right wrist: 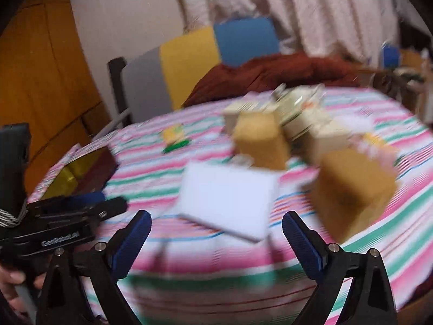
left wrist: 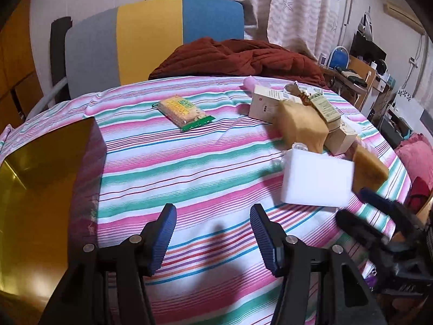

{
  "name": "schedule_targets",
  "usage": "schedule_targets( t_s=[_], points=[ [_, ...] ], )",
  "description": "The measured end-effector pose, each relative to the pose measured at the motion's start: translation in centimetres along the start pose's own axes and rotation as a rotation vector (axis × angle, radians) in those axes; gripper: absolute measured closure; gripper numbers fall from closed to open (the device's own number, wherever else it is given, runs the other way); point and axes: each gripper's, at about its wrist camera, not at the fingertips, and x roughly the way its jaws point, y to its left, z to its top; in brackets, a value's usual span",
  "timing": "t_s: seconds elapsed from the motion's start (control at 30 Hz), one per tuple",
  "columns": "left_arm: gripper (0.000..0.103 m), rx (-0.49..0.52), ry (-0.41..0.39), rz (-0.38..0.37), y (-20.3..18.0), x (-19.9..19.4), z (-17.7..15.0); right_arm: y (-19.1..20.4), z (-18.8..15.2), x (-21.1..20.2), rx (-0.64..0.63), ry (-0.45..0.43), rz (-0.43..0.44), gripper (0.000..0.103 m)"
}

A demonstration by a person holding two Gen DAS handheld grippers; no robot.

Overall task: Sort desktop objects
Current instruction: 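Move both grippers toward the cluster of sponges and boxes, then close the left gripper on the white melamine sponge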

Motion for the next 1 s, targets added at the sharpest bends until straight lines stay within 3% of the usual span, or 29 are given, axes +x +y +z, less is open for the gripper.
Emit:
schedule_targets(
  t_s=[0.3, 0.47, 0.57, 0.73, 1.0],
  points=[
    [0.045, 0.035, -0.035, -0.131, -3.9, 0.5, 2.5, -2.6, -0.3, 2.2, 0.015, 0.107, -0.059, 0.004],
    [0.044, 0.039, -0.024, -0.323, -5.3, 1.0, 3.6, -3.3, -0.9, 1.4, -0.010, 0.102, -0.044, 0.004],
    [0.044, 0.005, 0.024, -0.420, -5.4, 2.3, 3.8, -3.2, -0.9, 1.6, -0.036, 0.109, -0.047, 0.004],
    [0.044, -0.011, 0.101, -0.420, -6.3, 3.9, 4.6, -3.2, -1.0, 1.5, -0.015, 0.109, -0.028, 0.004],
    [0.039, -0.006, 0.108, -0.416, -8.1, 4.6, 5.4, -3.1, -1.7, 1.0, -0.001, 0.117, -0.025, 0.003]
  ],
)
